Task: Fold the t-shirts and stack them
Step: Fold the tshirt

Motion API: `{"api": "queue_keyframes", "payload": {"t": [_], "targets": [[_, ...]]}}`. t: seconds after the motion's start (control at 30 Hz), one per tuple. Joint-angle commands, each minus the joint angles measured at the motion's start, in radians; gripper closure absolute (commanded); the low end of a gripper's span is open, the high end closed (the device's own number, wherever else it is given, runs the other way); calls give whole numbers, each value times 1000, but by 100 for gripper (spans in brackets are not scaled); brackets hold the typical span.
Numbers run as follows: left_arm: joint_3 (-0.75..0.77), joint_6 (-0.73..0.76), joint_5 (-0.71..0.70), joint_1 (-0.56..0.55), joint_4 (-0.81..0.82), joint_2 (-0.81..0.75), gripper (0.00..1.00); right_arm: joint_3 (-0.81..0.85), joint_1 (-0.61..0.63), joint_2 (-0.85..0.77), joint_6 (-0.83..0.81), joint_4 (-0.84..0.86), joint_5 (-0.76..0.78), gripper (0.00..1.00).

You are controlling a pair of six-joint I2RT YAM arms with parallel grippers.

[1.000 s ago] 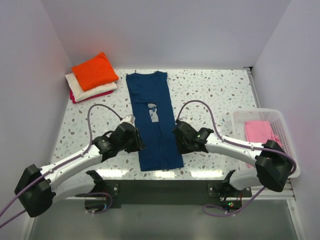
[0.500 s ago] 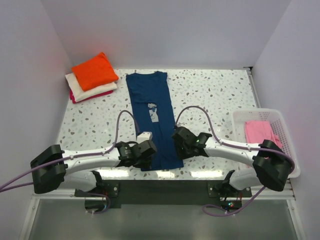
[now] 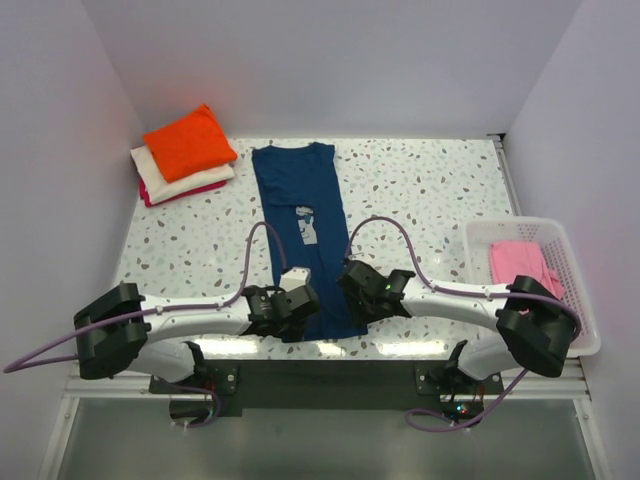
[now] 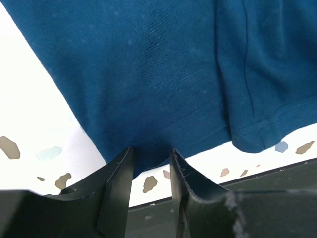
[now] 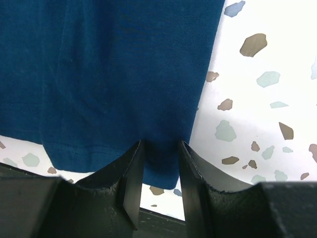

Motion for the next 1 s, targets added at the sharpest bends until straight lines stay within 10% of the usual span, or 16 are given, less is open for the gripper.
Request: {"api": "queue_keyframes", "payload": {"t": [0.0,0.37,0.97], "targets": [[30,11,-33,-11,20,22,61,-9,7,0,27,13,33,63],[42,-12,-58,-29,-34,-9,99,-31,7,10,40,39,18,77],[7,9,22,-31,-121,-164,100,-48,7,-84,85,-28,68,94]]}}
